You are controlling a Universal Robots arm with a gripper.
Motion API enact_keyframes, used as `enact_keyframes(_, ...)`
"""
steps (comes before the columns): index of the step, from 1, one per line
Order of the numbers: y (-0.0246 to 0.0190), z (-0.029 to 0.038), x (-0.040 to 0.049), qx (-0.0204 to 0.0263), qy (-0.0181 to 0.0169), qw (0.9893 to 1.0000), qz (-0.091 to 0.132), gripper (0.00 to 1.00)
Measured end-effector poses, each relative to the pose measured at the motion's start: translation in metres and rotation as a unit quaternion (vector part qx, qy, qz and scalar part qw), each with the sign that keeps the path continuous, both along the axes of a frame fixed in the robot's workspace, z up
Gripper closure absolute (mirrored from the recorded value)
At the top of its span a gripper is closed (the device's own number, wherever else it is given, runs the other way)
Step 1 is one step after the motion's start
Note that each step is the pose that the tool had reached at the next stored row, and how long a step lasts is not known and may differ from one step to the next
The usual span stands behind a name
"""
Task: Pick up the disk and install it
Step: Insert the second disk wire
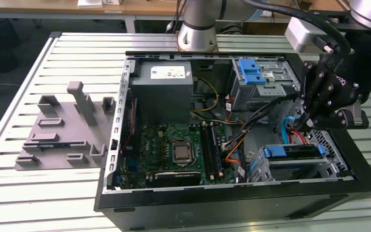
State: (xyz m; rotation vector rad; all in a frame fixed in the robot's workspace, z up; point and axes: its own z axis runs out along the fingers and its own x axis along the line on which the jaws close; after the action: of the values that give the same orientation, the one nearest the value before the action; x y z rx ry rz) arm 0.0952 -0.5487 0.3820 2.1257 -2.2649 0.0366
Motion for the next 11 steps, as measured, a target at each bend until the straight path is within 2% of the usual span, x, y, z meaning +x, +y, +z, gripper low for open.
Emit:
enact_keyframes(5, 0.0075, 0.0, -0.0001, -0.0001, 0.0, 1.0, 0.0, 0.89)
enact_keyframes(11, 0.0118, 0.0041, -0.0002, -0.0001, 0.0, 1.0, 0.0, 0.89)
